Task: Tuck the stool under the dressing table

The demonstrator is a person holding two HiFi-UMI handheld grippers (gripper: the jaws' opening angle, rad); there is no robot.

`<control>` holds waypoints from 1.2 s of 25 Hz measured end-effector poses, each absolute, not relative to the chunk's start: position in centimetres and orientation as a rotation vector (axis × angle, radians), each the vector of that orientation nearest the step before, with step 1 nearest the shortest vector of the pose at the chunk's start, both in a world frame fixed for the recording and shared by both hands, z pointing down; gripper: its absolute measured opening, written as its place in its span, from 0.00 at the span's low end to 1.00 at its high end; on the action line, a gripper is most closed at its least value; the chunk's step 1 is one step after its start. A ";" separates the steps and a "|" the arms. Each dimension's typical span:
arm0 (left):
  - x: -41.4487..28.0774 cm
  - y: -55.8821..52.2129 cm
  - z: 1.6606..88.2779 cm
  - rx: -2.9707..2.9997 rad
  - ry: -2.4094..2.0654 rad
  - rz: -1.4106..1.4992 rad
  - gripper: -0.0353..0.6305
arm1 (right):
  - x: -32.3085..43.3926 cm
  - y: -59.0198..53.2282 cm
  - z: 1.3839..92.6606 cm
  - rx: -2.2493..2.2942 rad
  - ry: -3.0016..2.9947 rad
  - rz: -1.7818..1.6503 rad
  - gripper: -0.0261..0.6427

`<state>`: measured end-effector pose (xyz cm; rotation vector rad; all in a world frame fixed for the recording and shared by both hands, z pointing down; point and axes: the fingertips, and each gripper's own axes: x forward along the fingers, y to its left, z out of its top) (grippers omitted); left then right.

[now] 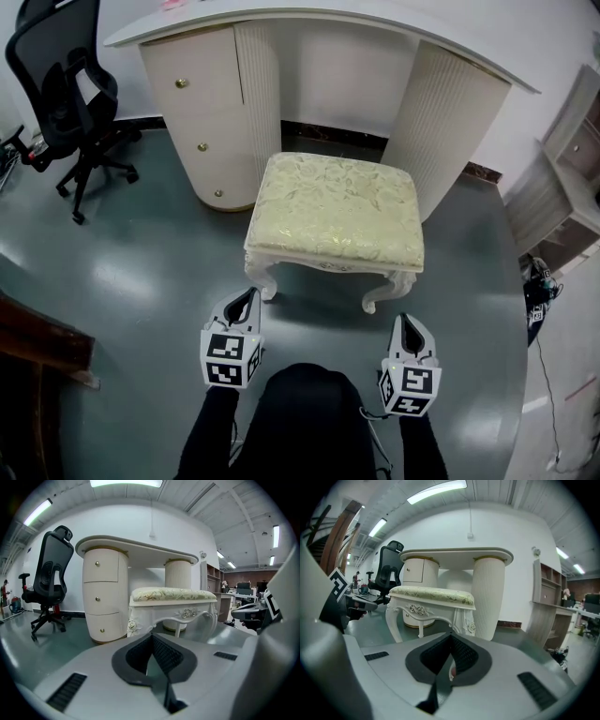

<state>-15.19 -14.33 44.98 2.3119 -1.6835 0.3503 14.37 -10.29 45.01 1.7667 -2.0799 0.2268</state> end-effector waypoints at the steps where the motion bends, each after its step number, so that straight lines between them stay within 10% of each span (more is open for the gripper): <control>1: -15.2 -14.7 45.1 2.307 -1.683 0.346 0.06 | 14.3 -10.6 45.0 1.764 -2.081 0.222 0.05; 30: -16.3 -19.1 48.1 2.214 -1.599 0.285 0.06 | 15.2 -16.3 48.9 1.812 -1.926 0.282 0.05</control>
